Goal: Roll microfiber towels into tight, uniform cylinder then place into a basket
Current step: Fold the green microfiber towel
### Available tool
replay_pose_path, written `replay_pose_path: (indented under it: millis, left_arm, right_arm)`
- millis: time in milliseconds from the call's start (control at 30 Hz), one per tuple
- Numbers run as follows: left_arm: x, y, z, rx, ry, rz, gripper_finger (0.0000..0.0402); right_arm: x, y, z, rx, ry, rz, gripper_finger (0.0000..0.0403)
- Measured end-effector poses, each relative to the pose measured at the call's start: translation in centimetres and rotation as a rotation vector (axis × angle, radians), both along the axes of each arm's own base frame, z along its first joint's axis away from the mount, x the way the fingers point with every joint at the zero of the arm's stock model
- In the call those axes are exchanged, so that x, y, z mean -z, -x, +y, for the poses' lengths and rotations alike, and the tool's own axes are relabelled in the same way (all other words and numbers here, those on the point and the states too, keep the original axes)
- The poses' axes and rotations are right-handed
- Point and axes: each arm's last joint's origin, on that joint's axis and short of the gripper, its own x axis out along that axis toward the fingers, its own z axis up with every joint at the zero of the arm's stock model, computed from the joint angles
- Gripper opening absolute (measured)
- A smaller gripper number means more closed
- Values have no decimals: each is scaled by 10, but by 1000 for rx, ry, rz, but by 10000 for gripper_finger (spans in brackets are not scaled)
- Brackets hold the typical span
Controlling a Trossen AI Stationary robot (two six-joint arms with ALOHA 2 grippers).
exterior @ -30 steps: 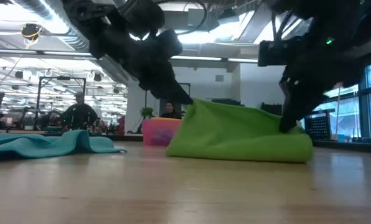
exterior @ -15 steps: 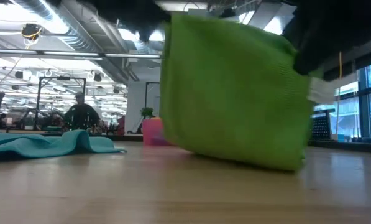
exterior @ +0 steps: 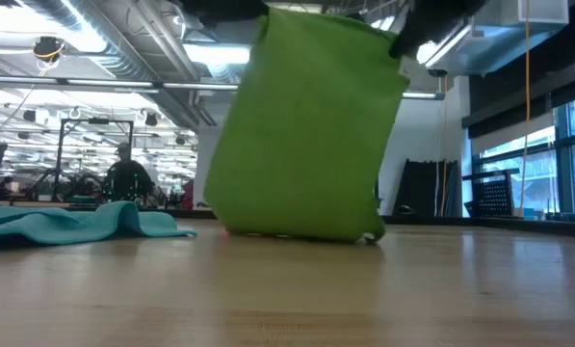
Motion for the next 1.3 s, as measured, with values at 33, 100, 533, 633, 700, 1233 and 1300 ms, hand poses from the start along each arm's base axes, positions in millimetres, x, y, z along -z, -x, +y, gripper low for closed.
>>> replay_pose_path:
  millis: [33,100,533,633,700,1233,1300]
  left_arm:
    - [-1,0,6,-24,-10,-7,0]
    - [-3,-1,18,-64,-37,-23,0]
    - [-70,-1,58,-187,-145,-186,0]
    - [-70,-1,59,-175,-143,-173,0]
    - [-67,-1,59,-169,-141,-139,0]
    - [14,7,-28,-43,14,140,0]
    - [22,9,-45,5,54,142,0]
  right_arm:
    - [-7,2,-6,12,17,-12,10]
    - [-21,4,-17,21,42,-42,10]
    - [-86,11,-73,114,232,-156,10]
    - [-89,11,-78,126,258,-155,10]
    - [-88,11,-80,136,272,-140,10]
    - [-25,18,-21,-11,86,-47,10]
    - [-15,19,-7,-69,11,-62,10]
